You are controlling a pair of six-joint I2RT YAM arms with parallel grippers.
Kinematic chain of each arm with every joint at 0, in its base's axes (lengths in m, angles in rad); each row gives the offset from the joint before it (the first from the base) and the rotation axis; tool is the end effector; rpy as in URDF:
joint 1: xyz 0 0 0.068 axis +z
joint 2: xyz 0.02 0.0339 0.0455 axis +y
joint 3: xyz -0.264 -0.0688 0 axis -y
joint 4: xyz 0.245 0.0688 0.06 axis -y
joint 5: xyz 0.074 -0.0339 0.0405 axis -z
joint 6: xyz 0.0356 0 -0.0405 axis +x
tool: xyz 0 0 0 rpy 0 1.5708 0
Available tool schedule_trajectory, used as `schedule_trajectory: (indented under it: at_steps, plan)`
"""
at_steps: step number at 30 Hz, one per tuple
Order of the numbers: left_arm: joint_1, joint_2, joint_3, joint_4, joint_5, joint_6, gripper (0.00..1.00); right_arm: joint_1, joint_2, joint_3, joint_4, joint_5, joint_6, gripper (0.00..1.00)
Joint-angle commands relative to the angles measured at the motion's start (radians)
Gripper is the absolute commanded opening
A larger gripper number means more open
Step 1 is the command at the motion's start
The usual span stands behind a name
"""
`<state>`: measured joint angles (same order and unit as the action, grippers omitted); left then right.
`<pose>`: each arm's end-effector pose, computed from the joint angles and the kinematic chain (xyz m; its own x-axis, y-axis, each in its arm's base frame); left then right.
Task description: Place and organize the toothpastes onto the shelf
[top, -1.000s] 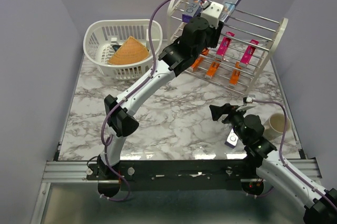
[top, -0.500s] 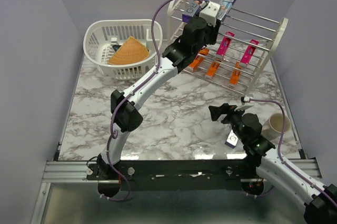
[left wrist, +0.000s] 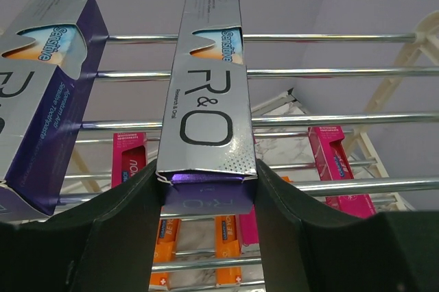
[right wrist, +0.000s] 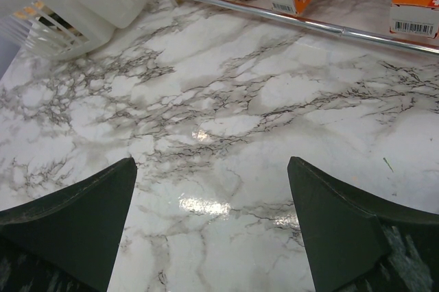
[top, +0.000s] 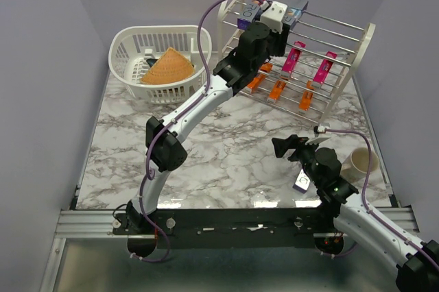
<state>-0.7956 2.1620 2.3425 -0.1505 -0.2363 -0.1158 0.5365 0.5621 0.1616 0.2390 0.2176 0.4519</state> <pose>0.3600 -0.3556 0.4390 -0.0405 -0.1192 -0.9920 0.5295 0.8394 -0.1225 0.1354 0.0716 0.1964 -0.2623 0.3401 -0.9031 -0.2239 0.8889 0.3998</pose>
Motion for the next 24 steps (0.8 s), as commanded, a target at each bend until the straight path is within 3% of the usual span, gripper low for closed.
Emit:
schedule_trajectory:
  at_steps: [1,3,8,18,24]
  plan:
    - [0.002,0.01,0.008,0.074,-0.006,-0.005,0.59,-0.003,-0.002,0.013,0.022,0.0,-0.012,1.0]
    - [0.004,0.013,0.006,0.081,-0.005,-0.005,0.59,-0.003,-0.001,0.013,0.022,0.0,-0.012,1.0]
    - [0.004,0.021,0.005,0.103,-0.014,-0.01,0.45,-0.003,-0.001,0.015,0.02,0.0,-0.012,1.0]
    - [0.002,0.039,-0.003,0.138,-0.044,-0.012,0.44,-0.003,0.009,0.016,0.02,-0.001,-0.015,1.0]
    - [-0.002,0.009,-0.029,0.144,-0.032,0.004,0.71,-0.003,0.025,0.021,0.028,-0.006,-0.018,1.0]
